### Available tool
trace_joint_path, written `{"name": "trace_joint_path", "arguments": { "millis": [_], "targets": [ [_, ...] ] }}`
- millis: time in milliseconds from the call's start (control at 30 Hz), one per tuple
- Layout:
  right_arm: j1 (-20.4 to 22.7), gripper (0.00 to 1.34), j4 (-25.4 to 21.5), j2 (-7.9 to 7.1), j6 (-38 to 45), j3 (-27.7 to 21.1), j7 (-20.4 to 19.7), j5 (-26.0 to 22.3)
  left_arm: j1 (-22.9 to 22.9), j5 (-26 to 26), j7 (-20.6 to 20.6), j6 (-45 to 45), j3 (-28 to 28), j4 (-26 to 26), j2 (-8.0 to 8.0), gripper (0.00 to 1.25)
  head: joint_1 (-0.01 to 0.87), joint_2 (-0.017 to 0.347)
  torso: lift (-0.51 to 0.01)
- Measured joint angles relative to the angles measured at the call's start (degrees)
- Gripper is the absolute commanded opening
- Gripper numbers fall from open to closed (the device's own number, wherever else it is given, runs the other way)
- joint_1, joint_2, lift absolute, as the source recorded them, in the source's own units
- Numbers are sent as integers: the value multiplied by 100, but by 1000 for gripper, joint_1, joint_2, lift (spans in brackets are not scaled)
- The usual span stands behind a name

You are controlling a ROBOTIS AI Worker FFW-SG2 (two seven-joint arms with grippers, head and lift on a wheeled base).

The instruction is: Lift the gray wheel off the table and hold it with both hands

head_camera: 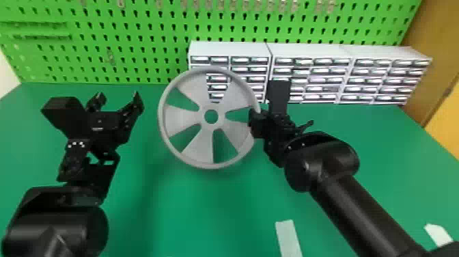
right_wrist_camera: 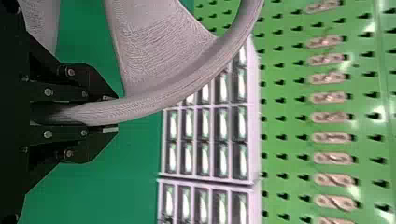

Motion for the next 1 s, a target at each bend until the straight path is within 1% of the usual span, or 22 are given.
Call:
{"name": "trace_joint_path", "arguments": {
  "millis": [167,333,467,600,833,967,1000],
  "targets": [
    [134,129,5,82,-580,-180,0,406,85,60,156,0,-242,-150,0,862,711,15,-98],
    [250,126,73,186,-1170,-339,0,875,152,137,181,0,-364,-204,0,862,711,15,-98],
    [359,126,168,259,-1707,-473,0,1227,190,194,198,0,-420,-223,0,864,711,15,-98],
    [469,124,362,357,-2443,-632,-9,1530,220,253,212,0,-493,-232,0,864,711,15,-98],
    [578,121,893,499,-3757,-681,-56,1623,233,313,215,52,-599,-234,0,865,711,15,-98],
    [623,120,1184,572,-4586,-559,-394,1626,233,324,215,76,-629,-234,0,865,711,15,-98],
    [632,120,1209,579,-4679,-538,-435,1627,233,325,216,77,-633,-234,0,865,711,15,-98]
  ]
}}
